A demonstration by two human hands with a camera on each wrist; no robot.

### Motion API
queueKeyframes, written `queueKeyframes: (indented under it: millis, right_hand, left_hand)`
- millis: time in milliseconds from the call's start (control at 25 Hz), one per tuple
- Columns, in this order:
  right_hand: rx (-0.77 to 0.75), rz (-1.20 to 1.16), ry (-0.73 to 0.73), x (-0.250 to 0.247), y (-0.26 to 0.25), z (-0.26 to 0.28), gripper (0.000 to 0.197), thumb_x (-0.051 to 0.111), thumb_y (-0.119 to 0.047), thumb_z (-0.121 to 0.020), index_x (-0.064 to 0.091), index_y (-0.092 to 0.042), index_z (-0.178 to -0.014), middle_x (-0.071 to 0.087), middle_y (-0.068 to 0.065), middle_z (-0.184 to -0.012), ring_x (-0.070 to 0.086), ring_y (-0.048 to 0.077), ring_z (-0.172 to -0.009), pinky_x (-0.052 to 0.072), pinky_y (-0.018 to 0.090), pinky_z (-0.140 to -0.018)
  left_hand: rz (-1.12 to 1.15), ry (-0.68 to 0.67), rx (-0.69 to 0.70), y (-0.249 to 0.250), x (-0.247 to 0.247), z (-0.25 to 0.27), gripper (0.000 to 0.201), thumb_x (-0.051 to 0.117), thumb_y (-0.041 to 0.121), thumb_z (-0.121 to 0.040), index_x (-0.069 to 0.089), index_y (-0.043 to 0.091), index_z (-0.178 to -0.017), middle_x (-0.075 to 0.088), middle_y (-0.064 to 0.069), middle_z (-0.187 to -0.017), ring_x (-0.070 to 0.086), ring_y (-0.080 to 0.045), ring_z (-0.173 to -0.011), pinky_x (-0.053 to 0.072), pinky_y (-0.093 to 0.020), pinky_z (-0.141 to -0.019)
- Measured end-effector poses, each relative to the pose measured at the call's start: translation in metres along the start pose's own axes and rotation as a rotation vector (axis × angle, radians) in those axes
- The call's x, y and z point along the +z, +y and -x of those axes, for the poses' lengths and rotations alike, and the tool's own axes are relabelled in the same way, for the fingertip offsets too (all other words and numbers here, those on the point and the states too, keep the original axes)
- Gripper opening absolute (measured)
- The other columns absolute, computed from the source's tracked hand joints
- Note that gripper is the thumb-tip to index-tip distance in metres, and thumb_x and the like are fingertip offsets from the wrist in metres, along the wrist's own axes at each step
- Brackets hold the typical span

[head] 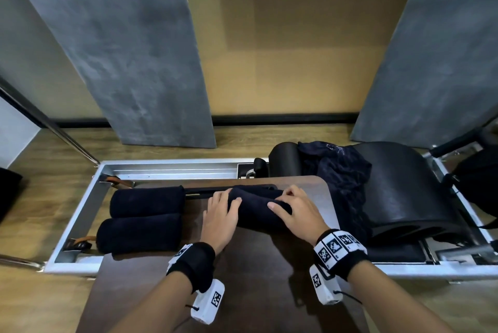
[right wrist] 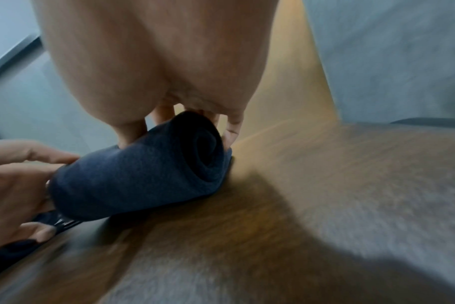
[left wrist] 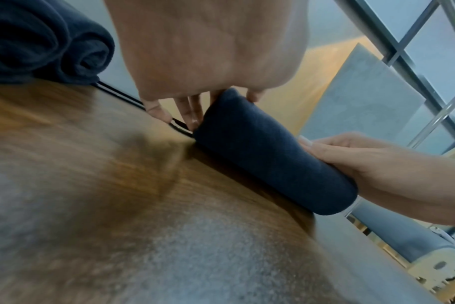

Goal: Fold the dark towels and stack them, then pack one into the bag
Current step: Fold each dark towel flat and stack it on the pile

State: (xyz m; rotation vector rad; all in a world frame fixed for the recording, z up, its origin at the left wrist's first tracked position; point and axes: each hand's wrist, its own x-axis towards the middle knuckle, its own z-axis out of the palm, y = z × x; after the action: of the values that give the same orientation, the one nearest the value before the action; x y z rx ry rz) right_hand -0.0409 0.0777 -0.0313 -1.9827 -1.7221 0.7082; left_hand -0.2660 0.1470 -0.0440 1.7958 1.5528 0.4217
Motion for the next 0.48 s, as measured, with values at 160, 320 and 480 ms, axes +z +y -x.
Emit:
queueKeyframes:
  millis: [160,320,480]
  right_hand:
    - [0.257,-0.036,0.152,-0.003,0.004,-0.010,0.064,0.046,-0.075,-0.093,0.065,-0.023,-0.125,0.053,-0.003,-0.121,0.055,0.018,-0.116,0.050,0.035,-0.091]
    - [0.365,-0.241,0.196,0.001,0.005,-0.006,0.084,0.050,-0.090,-0.077,0.066,-0.024,-0.125,0.057,-0.010,-0.116,0.060,0.016,-0.113,0.050,0.034,-0.088]
    - [0.426,-0.315,0.179,0.005,0.006,0.002,0.079,0.054,-0.093,-0.069,0.070,-0.020,-0.096,0.069,-0.005,-0.100,0.066,0.018,-0.097,0.057,0.037,-0.083]
  left_hand:
    - [0.077,0.028,-0.091,0.011,0.003,-0.015,0.049,0.043,0.055,-0.107,0.056,0.021,-0.141,0.055,0.003,-0.135,0.043,-0.019,-0.136,0.035,-0.052,-0.118]
    - [0.034,0.038,-0.157,0.019,0.005,-0.025,0.054,0.042,0.057,-0.107,0.063,0.014,-0.133,0.053,-0.003,-0.128,0.049,-0.027,-0.130,0.039,-0.052,-0.113]
    - [0.060,0.025,-0.221,0.022,0.009,-0.029,0.060,0.043,0.057,-0.106,0.064,0.005,-0.129,0.052,-0.012,-0.131,0.048,-0.033,-0.132,0.038,-0.049,-0.115]
